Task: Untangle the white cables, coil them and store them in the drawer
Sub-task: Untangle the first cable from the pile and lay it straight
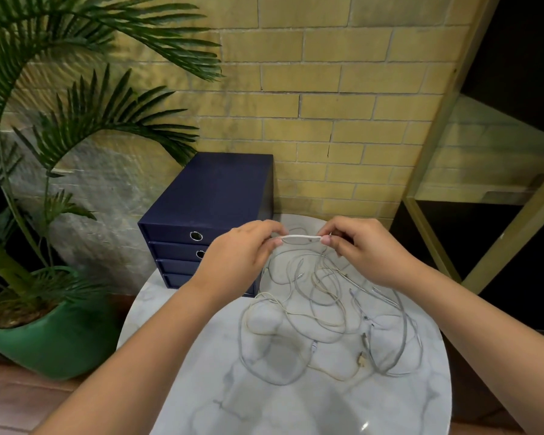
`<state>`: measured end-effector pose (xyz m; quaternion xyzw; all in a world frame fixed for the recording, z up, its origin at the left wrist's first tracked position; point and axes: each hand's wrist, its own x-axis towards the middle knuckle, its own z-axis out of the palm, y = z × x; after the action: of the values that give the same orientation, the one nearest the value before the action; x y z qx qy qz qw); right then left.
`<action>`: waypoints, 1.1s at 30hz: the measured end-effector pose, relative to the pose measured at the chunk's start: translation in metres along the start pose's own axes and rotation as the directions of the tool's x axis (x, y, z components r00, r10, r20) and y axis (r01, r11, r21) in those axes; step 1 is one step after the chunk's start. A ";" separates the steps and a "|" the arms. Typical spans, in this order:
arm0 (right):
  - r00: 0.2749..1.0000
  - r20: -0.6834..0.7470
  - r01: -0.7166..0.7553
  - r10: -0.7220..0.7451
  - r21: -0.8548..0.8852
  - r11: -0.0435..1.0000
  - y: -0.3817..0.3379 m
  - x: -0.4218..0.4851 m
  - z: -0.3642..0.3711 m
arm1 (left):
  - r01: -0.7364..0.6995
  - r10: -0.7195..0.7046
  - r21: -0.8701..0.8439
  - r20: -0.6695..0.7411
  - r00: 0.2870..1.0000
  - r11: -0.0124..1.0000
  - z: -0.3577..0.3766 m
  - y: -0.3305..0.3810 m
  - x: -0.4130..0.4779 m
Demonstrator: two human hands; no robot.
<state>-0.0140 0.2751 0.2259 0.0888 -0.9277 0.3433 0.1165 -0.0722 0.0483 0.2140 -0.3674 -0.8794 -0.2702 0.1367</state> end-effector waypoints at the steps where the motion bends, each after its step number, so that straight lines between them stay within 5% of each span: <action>1: 1.000 0.007 0.002 -0.002 -0.017 1.000 -0.001 0.000 0.000 | -0.021 0.022 0.030 -0.019 1.000 0.999 0.001 0.000 0.000; 5: 0.994 0.090 0.076 -0.067 -0.102 0.992 -0.009 0.001 -0.007 | -0.066 0.068 0.070 -0.036 0.997 0.995 0.001 -0.007 0.001; 15: 0.995 0.096 0.015 -0.018 0.032 0.999 -0.021 0.010 -0.006 | 0.068 -0.058 -0.073 0.131 0.990 0.995 -0.009 0.013 0.005; 27: 0.968 0.252 -0.029 0.007 0.081 0.996 -0.024 0.007 -0.006 | -0.193 0.195 0.083 -0.015 0.981 0.978 -0.003 0.010 0.004; 33: 0.975 0.220 0.022 -0.037 0.069 0.997 -0.022 0.002 -0.005 | -0.115 0.122 0.077 -0.096 0.988 0.990 -0.006 0.003 0.001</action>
<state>-0.0100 0.2622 0.2439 0.1441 -0.9216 0.3602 0.0145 -0.0703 0.0472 0.2204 -0.4001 -0.8570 -0.2482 0.2095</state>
